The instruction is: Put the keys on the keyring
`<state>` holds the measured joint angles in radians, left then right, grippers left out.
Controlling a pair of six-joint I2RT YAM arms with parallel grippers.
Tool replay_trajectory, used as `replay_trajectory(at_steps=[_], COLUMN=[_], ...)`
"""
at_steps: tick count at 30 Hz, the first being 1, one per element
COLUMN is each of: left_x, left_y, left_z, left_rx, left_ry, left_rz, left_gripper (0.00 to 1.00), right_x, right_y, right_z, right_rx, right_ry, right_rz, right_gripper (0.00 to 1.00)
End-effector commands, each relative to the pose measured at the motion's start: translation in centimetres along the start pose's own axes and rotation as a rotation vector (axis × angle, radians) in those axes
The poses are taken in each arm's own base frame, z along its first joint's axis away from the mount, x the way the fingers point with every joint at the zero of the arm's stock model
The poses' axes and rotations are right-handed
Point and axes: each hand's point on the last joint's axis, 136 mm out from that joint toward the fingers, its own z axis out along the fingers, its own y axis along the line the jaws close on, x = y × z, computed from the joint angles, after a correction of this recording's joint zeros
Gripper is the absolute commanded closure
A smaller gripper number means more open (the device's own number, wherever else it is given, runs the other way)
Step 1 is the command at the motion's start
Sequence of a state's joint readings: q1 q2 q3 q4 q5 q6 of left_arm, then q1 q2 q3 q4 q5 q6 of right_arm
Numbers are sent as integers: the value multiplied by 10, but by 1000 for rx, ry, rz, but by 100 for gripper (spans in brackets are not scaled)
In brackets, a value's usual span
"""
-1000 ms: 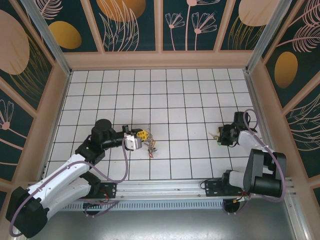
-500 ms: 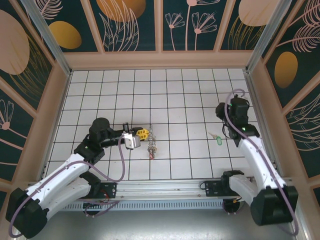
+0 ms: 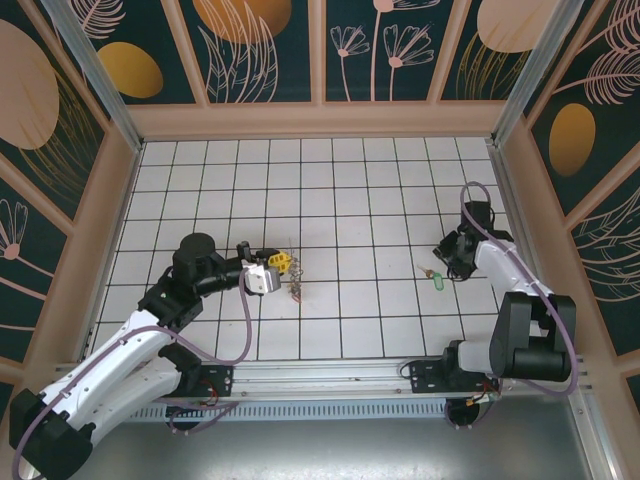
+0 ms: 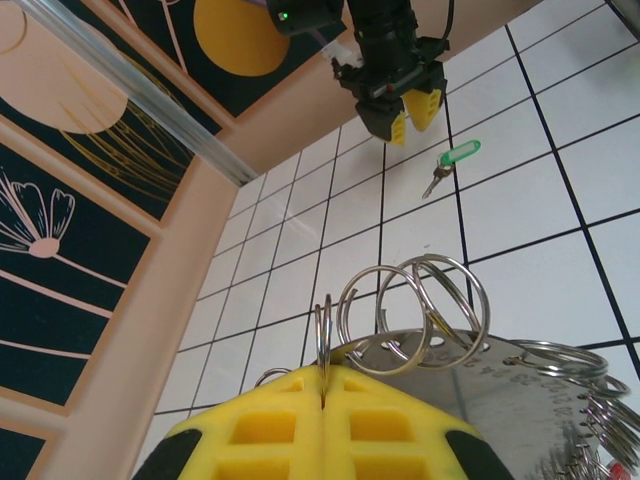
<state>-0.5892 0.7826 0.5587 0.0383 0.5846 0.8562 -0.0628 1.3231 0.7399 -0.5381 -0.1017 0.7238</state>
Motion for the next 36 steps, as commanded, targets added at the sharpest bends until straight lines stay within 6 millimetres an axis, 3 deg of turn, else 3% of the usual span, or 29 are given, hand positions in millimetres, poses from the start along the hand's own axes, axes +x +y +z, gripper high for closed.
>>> replay_trajectory(at_steps=[1, 6, 10, 17, 24, 28, 32, 36], left_x=[-8, -9, -8, -5, -3, -2, -7, -36], left_y=[7, 6, 8, 5, 5, 5, 10, 31], left_z=[-3, -2, -4, -3, -5, -3, -6, -17], left_rx=[-29, -26, -40, -38, -48, -44, -60, -119], left_ry=[-24, -28, -23, -18, -8, -8, -13, -72], left_rz=[32, 33, 37, 38, 42, 41, 41, 18], left_gripper=[100, 100, 100, 100, 100, 100, 100, 100], right_x=[37, 32, 25, 26, 30, 32, 25, 19], right_y=[-11, 3, -15, -11, -24, -27, -28, -20], right_z=[12, 8, 7, 18, 23, 29, 27, 19], right_rx=[-17, -104, 6, -9, 40, 53, 70, 57], right_ry=[149, 145, 108, 142, 124, 138, 110, 86], right_rz=[308, 521, 613, 680, 716, 727, 705, 662], right_gripper=[63, 63, 68, 71, 75, 85, 95, 100])
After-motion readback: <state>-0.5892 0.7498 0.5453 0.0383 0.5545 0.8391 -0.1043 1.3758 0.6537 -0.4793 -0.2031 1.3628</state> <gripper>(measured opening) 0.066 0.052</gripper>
